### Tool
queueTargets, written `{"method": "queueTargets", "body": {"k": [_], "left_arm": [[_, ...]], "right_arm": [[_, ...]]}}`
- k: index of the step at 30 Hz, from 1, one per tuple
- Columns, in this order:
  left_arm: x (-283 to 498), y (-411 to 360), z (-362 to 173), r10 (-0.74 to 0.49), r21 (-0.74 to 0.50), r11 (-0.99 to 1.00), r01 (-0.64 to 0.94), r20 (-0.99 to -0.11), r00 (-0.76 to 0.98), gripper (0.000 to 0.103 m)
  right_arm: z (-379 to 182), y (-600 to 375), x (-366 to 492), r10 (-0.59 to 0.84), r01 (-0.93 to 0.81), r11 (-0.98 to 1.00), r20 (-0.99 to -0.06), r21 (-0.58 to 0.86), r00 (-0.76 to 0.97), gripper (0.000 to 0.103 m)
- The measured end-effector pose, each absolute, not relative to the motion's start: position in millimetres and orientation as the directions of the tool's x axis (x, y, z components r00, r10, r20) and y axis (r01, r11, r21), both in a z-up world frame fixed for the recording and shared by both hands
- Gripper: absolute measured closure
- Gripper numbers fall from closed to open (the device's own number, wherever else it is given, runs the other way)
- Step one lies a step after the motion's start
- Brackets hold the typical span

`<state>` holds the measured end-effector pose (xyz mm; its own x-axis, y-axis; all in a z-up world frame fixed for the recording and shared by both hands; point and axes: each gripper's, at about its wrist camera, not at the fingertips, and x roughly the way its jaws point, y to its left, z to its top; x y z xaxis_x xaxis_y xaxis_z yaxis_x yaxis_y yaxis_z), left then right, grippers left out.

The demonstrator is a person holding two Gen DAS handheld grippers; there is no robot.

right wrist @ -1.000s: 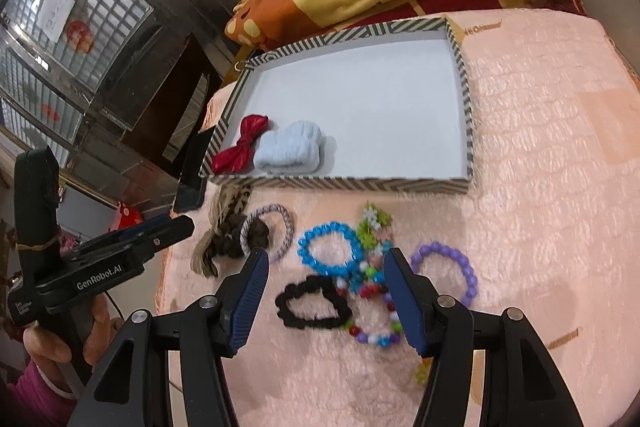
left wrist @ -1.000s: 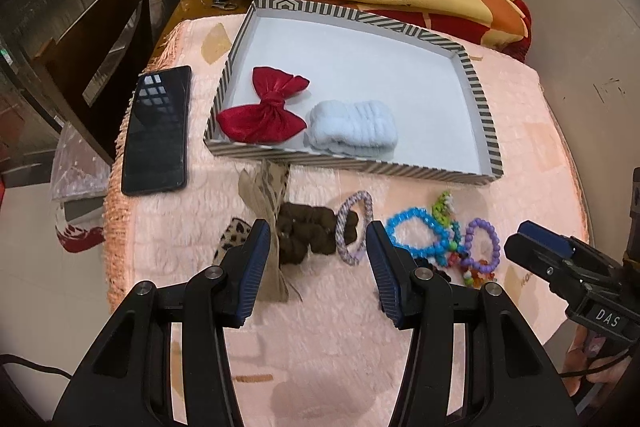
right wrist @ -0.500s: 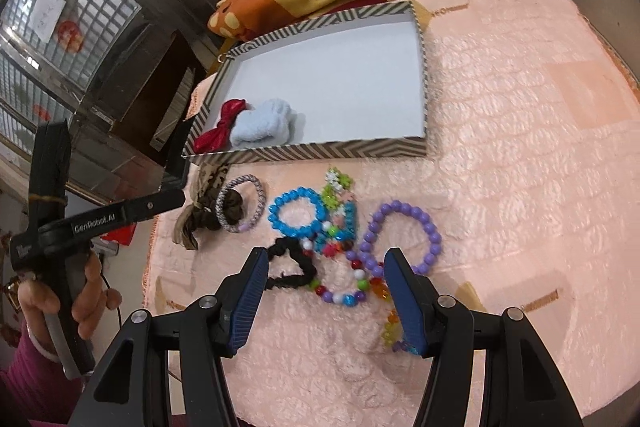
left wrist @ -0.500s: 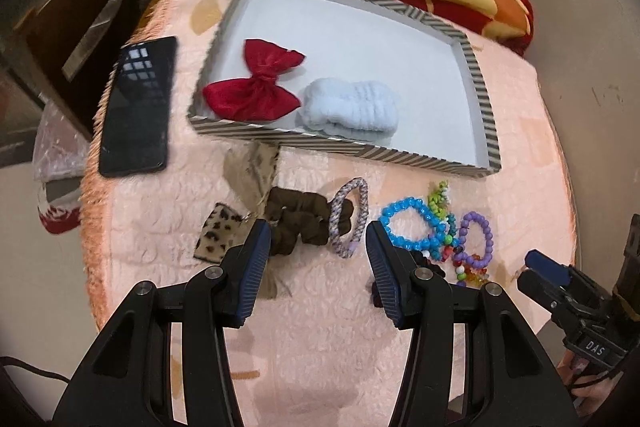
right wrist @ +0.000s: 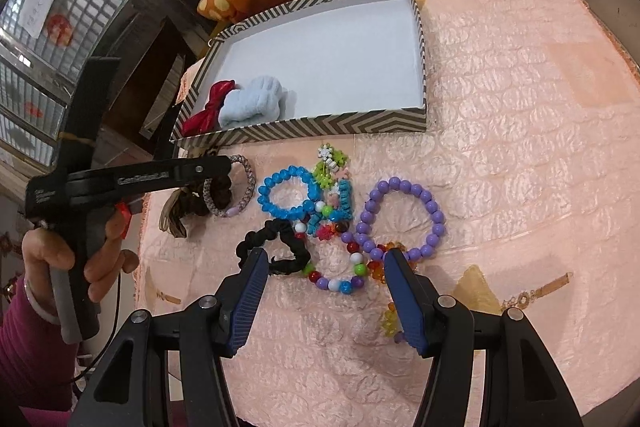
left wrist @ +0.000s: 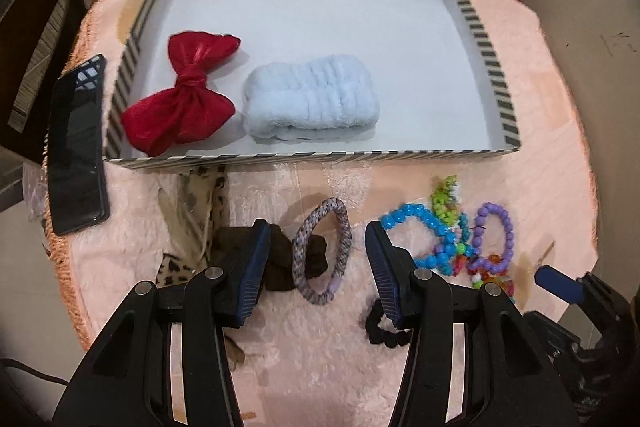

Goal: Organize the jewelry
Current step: 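Grasp the grey braided bracelet with the left tool while the right tool grasps the blue beaded bracelet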

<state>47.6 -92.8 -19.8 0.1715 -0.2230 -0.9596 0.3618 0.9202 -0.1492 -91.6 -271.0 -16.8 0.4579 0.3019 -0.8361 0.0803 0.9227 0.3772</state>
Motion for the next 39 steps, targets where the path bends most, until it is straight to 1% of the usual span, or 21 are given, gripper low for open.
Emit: {"method": "queueTargets", "body": {"k": [1,2,3,5,8,9,10,11,12,15,19,21,23,25,26,28,29,32,39], "left_arm": [[49.4,-93.6,-22.3,-0.222,-0.151,0.92,0.361,-0.961,0.165,0.057],[51.0,-94.6,-23.4,-0.22,-0.15,0.921,0.36,-0.962,0.162,0.064],[52.7,-95.4,-24.4,-0.216,-0.146,0.921,0.36,-0.963,0.161,0.068],[54.0,-97.6,-25.3,-0.214,-0.142,0.915,0.378,-0.964,0.156,0.084],[50.8,-98.5,-24.0,-0.217,-0.137,0.9,0.414,-0.964,0.152,0.092],[50.4,-97.8,-23.0,-0.217,-0.133,0.898,0.419,-0.963,0.16,0.093],[50.1,-96.7,-21.7,-0.22,-0.133,0.898,0.42,-0.961,0.165,0.096],[50.1,-95.3,-20.2,-0.226,-0.139,0.898,0.417,-0.96,0.167,0.096],[51.8,-92.0,-18.4,-0.239,-0.154,0.9,0.408,-0.957,0.166,0.096],[55.3,-81.6,-10.9,-0.275,-0.195,0.902,0.386,-0.947,0.163,0.098],[53.8,-73.8,1.3,-0.298,-0.21,0.897,0.39,-0.937,0.181,0.098],[52.7,-75.6,2.2,-0.295,-0.201,0.891,0.406,-0.938,0.181,0.098],[51.7,-81.0,-0.4,-0.276,-0.18,0.892,0.415,-0.944,0.182,0.097],[49.7,-88.4,-4.9,-0.26,-0.159,0.884,0.439,-0.948,0.182,0.094],[47.9,-92.8,-7.1,-0.247,-0.139,0.876,0.462,-0.951,0.184,0.089],[45.2,-98.7,-11.0,-0.225,-0.105,0.864,0.493,-0.955,0.191,0.081],[44.6,-101.2,-13.1,-0.224,-0.103,0.859,0.502,-0.957,0.187,0.079],[47.0,-101.7,-21.1,-0.217,-0.107,0.857,0.505,-0.962,0.164,0.078],[52.1,-106.9,-37.7,-0.216,-0.125,0.847,0.517,-0.969,0.119,0.078]], "right_arm": [[-16.7,-270.4,-91.0,0.302,0.081,0.922,-0.836,0.378,0.458,0.045],[-16.8,-269.5,-89.8,0.302,0.082,0.922,-0.835,0.378,0.459,0.045],[-16.9,-268.2,-88.1,0.302,0.08,0.922,-0.834,0.378,0.461,0.045],[-17.5,-264.6,-84.1,0.303,0.071,0.925,-0.834,0.374,0.461,0.045],[-19.9,-255.6,-73.7,0.293,0.04,0.937,-0.843,0.348,0.452,0.045],[-20.6,-252.0,-69.1,0.284,0.03,0.943,-0.845,0.332,0.454,0.046],[-21.0,-249.9,-65.8,0.281,0.022,0.945,-0.845,0.325,0.454,0.052],[-21.9,-245.0,-59.5,0.28,0.001,0.949,-0.848,0.315,0.451,0.057],[-22.7,-241.6,-54.5,0.276,-0.012,0.953,-0.851,0.303,0.446,0.058],[-22.8,-231.2,-40.4,0.266,-0.059,0.961,-0.85,0.269,0.454,0.06],[-29.3,-214.3,-20.9,0.233,-0.128,0.972,-0.871,0.197,0.431,0.062],[-33.4,-208.0,-12.8,0.222,-0.154,0.973,-0.881,0.172,0.419,0.062],[-37.2,-208.0,-7.9,0.229,-0.154,0.971,-0.883,0.18,0.409,0.062],[-41.3,-209.9,-3.9,0.231,-0.144,0.972,-0.885,0.188,0.405,0.061],[-42.0,-210.9,-3.5,0.231,-0.142,0.972,-0.885,0.189,0.405,0.061],[-42.7,-213.2,-3.5,0.231,-0.147,0.971,-0.884,0.186,0.406,0.061],[-42.9,-214.2,-3.6,0.23,-0.155,0.971,-0.884,0.181,0.407,0.061],[-42.3,-216.2,-3.7,0.216,-0.168,0.973,-0.89,0.16,0.401,0.061],[-38.6,-222.2,-9.3,0.227,-0.163,0.971,-0.888,0.175,0.399,0.061]]}}
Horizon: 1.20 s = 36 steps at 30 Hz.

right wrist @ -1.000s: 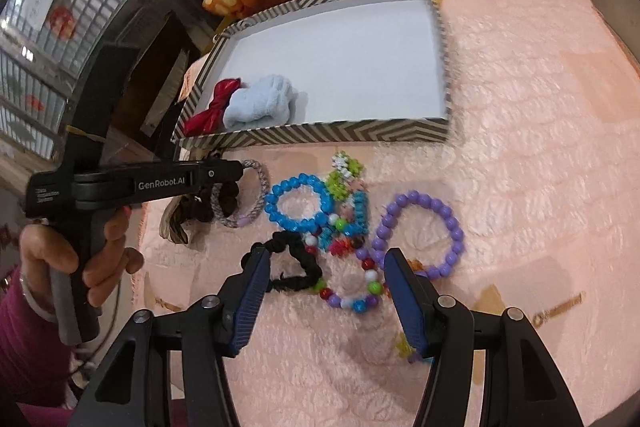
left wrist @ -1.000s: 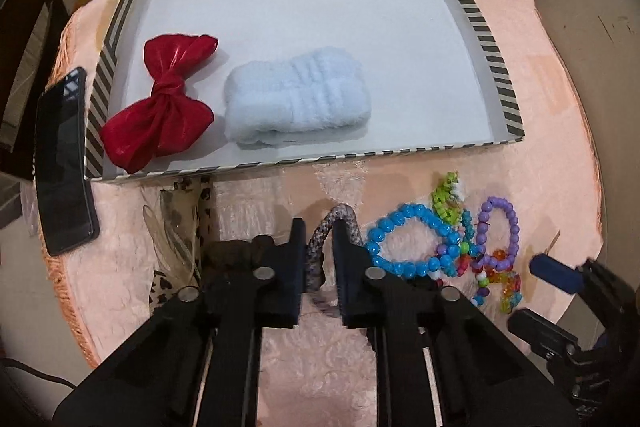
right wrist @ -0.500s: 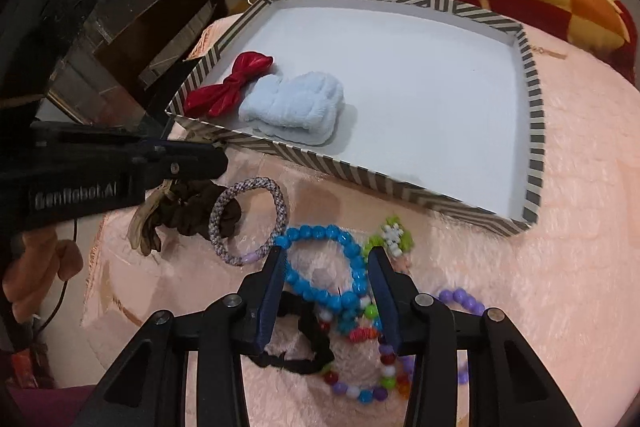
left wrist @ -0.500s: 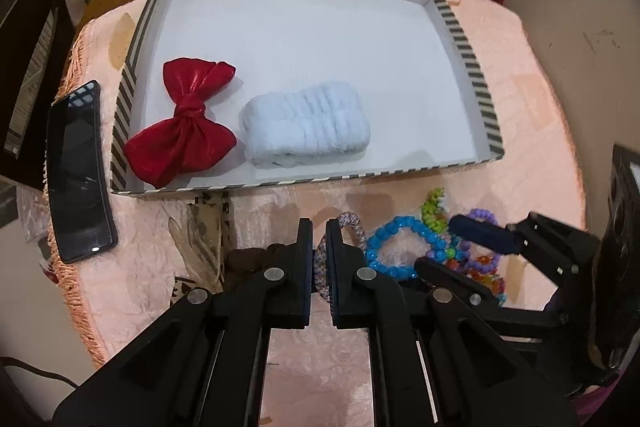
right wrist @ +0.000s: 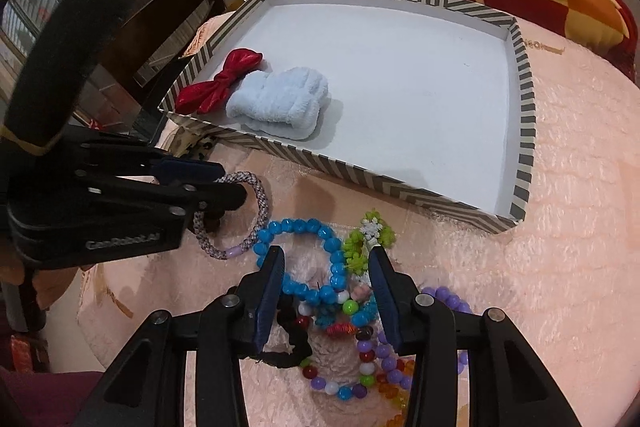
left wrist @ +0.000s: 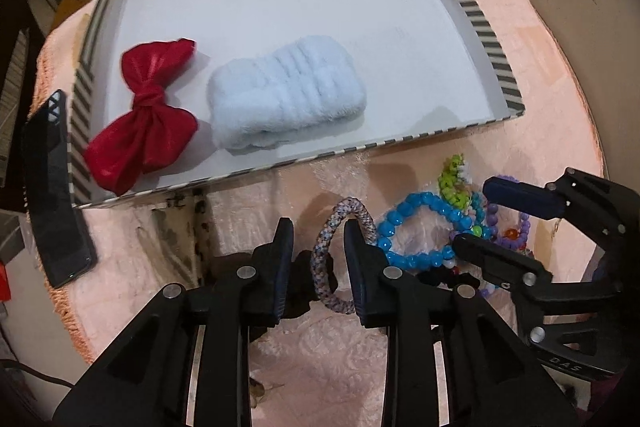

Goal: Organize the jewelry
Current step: 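Grasp the grey braided bracelet with the left tool while the right tool grasps the blue beaded bracelet, then carry both bracelets into the striped tray and open both tools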

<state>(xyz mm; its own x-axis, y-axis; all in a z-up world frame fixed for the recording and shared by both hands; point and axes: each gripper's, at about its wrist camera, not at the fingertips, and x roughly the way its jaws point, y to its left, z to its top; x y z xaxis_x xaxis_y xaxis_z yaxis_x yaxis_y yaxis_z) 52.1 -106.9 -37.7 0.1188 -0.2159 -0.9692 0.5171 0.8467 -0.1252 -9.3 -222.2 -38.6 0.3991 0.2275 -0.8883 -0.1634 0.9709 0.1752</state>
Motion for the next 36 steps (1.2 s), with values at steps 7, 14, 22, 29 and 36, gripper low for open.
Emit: {"method": "queueTargets", "body": {"k": [7,14,22,29,36], "left_arm": [[57.3,-101.0,-29.1,-0.286,-0.192,0.841,0.505,-0.951,0.116,0.097],[59.8,-68.1,5.4,-0.364,-0.263,0.86,0.437,-0.916,0.166,0.097],[51.7,-47.8,24.4,-0.378,-0.277,0.877,0.393,-0.902,0.208,0.097],[41.4,-35.4,28.9,-0.384,-0.293,0.888,0.355,-0.896,0.221,0.097],[37.1,-31.6,42.6,-0.375,-0.28,0.898,0.34,-0.89,0.258,0.097]], "right_arm": [[-38.9,-216.1,-8.6,0.233,-0.194,0.966,-0.892,0.168,0.388,0.061],[-50.1,-196.1,6.3,0.175,-0.277,0.958,-0.914,0.073,0.366,0.065],[-62.9,-185.3,22.5,0.111,-0.37,0.929,-0.938,-0.019,0.329,0.08],[-52.8,-197.0,16.2,0.177,-0.331,0.942,-0.916,0.052,0.36,0.095],[-0.2,-219.9,-6.6,0.307,-0.301,0.936,-0.847,0.184,0.434,0.095]]}}
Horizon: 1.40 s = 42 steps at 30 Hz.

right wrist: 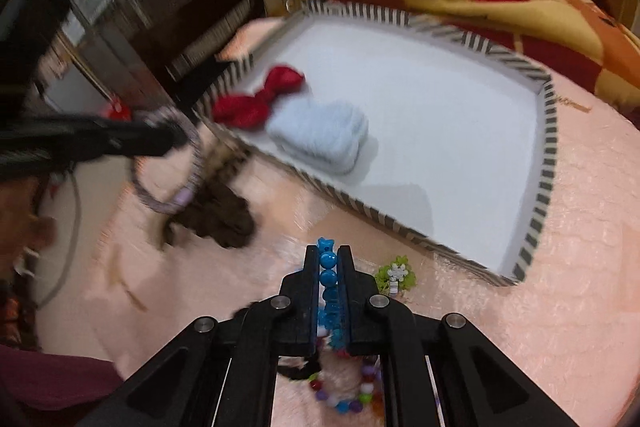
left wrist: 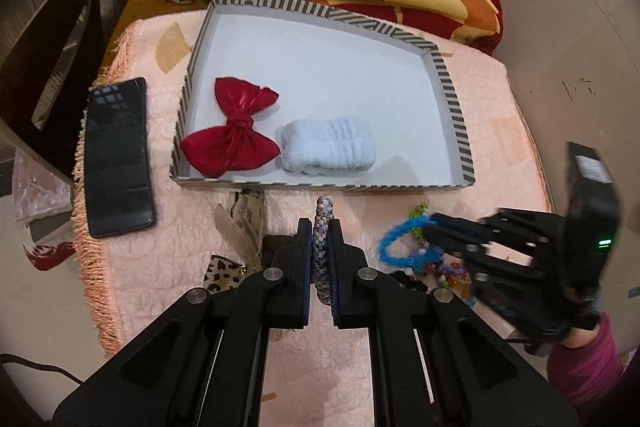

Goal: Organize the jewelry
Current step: 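Carry both bracelets into the striped tray and open both tools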

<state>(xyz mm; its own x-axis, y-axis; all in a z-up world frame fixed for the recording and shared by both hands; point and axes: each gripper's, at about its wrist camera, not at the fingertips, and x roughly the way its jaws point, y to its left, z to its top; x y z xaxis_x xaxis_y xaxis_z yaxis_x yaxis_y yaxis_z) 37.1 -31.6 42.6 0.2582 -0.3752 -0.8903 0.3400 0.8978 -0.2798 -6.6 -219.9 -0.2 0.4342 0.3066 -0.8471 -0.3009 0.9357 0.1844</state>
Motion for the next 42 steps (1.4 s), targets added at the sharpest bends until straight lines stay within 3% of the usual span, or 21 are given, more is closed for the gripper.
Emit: {"method": "queueTargets", "body": {"k": [17,31,42], "left_arm": [[51.7,-37.2,72.1,-0.301,-0.188,0.926,0.327,-0.89,0.342,0.097],[107.1,-38.0,59.2,-0.23,-0.118,0.944,0.309,-0.905,0.358,0.097],[172.4,-49.4,37.8,-0.264,-0.171,0.941,0.292,-0.911,0.317,0.097]], "right_arm": [[53.1,-214.3,17.5,0.313,-0.31,0.937,-0.783,0.162,0.538,0.095],[50.6,-203.2,81.1,0.289,-0.273,0.949,-0.788,0.16,0.544,0.095],[35.6,-184.5,129.8,0.355,-0.278,0.93,-0.793,0.242,0.495,0.095]]}}
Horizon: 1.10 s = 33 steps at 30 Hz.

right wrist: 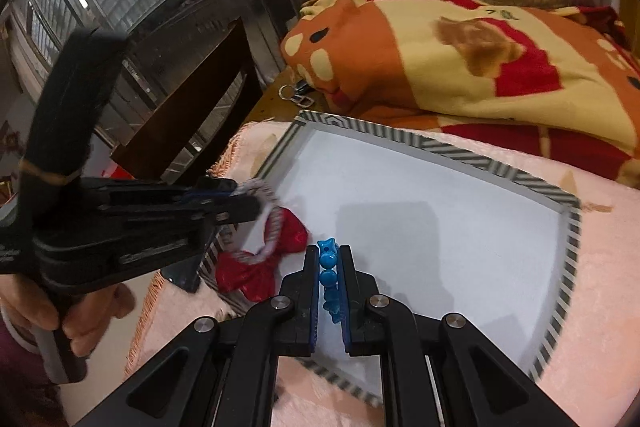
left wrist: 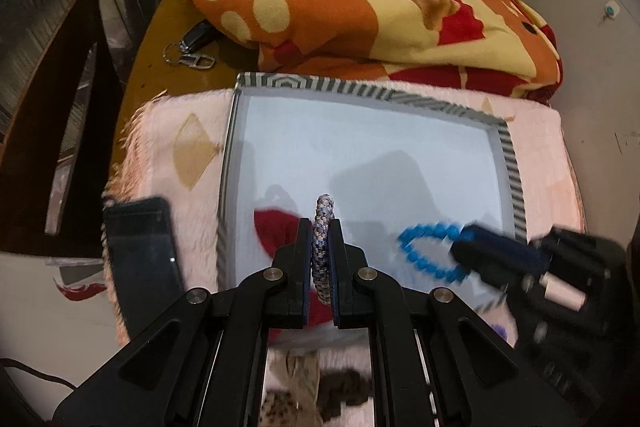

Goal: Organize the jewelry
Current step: 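Carry both bracelets into the striped tray and open both tools, then withdraw both open tools from the tray toward the remaining accessories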

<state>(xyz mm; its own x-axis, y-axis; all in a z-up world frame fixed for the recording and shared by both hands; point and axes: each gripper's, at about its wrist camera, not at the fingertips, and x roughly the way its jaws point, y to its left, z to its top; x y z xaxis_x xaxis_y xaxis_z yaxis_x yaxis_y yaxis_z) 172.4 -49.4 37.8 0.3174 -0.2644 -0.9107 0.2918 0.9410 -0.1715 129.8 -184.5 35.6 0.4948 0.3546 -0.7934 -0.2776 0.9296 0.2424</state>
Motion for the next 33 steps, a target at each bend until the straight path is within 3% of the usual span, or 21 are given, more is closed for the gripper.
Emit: {"method": "queueTargets", "body": {"k": [9,21,26,29,33], "left_arm": [[229.1,-47.5,-1.4,-0.251,-0.189,0.953,0.237,-0.93,0.269,0.097],[242.8,-35.6,-18.5,-0.204,-0.154,0.969,0.193,-0.938,0.28,0.095],[237.1,-28.7,-12.0,-0.215,-0.167,0.969,0.18,-0.932,0.292,0.072],[228.4,-26.7,-4.4,-0.199,-0.15,0.973,0.173,-0.929,0.311,0.068],[211.6,-26.3,8.5,-0.177,-0.123,0.977,0.176,-0.924,0.338,0.068]], "right_arm": [[-10.6,-200.0,184.8,0.312,-0.174,0.95,-0.831,0.26,0.461,0.095],[-36.2,-203.3,211.2,0.273,-0.089,0.961,-0.841,0.262,0.468,0.094],[-28.0,-216.6,199.2,0.264,-0.069,0.962,-0.839,0.263,0.475,0.083],[-16.0,-217.2,184.0,0.256,-0.077,0.965,-0.836,0.251,0.485,0.075],[-2.5,-214.0,159.2,0.251,-0.1,0.967,-0.826,0.232,0.505,0.071]]}}
